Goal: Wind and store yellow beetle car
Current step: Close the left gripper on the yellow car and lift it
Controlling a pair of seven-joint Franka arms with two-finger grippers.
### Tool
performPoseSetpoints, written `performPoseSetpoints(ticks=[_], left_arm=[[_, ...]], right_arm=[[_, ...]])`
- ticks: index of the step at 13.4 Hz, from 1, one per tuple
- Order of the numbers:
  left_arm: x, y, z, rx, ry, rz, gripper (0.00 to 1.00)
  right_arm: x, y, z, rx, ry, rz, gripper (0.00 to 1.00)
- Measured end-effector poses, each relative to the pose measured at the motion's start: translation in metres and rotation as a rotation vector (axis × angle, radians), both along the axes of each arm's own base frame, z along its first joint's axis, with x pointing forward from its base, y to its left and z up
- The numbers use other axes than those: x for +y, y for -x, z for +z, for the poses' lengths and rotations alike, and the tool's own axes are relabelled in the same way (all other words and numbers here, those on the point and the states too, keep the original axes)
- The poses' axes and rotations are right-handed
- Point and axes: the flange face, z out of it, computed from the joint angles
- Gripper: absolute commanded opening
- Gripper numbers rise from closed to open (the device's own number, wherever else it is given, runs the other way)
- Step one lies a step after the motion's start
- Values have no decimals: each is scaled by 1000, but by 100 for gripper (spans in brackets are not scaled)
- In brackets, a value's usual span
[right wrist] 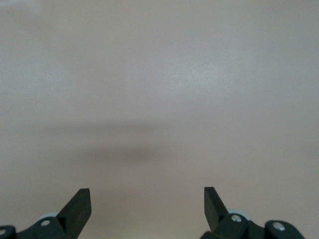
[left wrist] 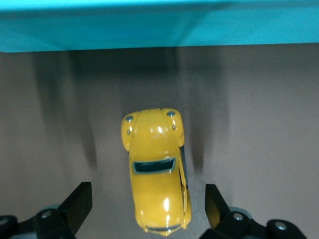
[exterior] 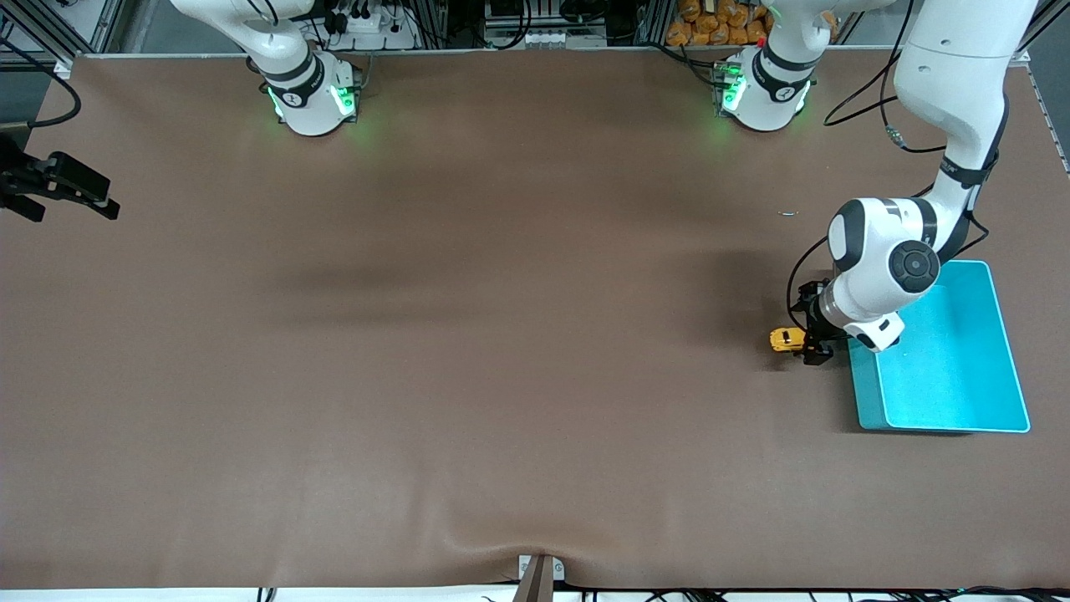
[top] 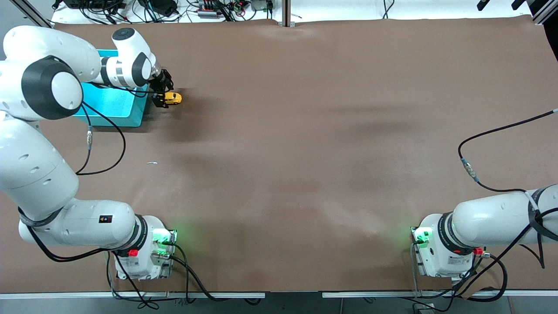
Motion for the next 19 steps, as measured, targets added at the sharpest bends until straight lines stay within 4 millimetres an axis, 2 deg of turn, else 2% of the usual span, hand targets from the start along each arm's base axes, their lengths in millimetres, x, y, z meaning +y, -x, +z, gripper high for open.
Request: performPoseSetpoints(ticks=[1,2,3,8,10,12,16,19], left_arm=[[1,0,-3,-5,0,2,92],[1,-1,-6,-9,0,2,19],[1,-1,-7,-12,0,3,0],[2,-4,-4,-27,0,4,0],[0,-10,7,-51,-1,-6,0],[-7,-18,31,-87,-24,-63,0],[-26,-33,85,-107,-121,-244,0],[-15,-45,120,-109,-157,-380,0]], right_arm=[[0,0,1,-2,0,0,100],[0,1,4,-3,1,0,100],[0,2,7,-2,2,-1,100],[-9,5,13,1,2,-17,100],[-9,5,13,2,3,-18,100],[-11,5,13,2,4,-22,100],[-31,7,13,4,5,-58,100],[-31,7,13,5,5,-59,100]])
